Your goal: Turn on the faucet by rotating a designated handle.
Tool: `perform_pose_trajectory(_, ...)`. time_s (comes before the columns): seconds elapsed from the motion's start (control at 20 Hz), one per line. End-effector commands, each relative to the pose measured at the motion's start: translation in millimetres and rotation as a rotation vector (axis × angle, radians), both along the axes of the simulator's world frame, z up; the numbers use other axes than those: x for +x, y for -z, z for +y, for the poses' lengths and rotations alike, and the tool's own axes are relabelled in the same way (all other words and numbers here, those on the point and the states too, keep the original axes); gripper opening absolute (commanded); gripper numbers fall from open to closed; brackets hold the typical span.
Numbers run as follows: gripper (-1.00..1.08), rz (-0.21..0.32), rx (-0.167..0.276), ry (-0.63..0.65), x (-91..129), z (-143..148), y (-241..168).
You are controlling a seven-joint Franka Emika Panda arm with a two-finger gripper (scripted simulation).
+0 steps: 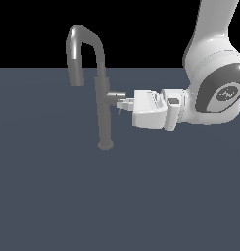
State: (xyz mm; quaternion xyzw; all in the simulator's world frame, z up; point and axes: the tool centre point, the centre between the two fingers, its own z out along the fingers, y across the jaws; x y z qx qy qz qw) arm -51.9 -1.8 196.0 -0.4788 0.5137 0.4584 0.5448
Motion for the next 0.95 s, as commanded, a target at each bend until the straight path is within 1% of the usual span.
perform_pose_trajectory(0.0,-1.00,0.041,-0.007,0.008,-1.1,0.8,29.9)
perform_pose_trajectory(0.15,-1.00,0.049,-0.007,0.008,0.1,0.7,39.8)
perform_pose_trajectory(0.2,-1.00,-0.008,0.000,0.000,7.1,-1.0,7.6)
perform_pose_trajectory(0.9,-1.00,0.052,-0.007,0.008,27.5,-2.8,60.1)
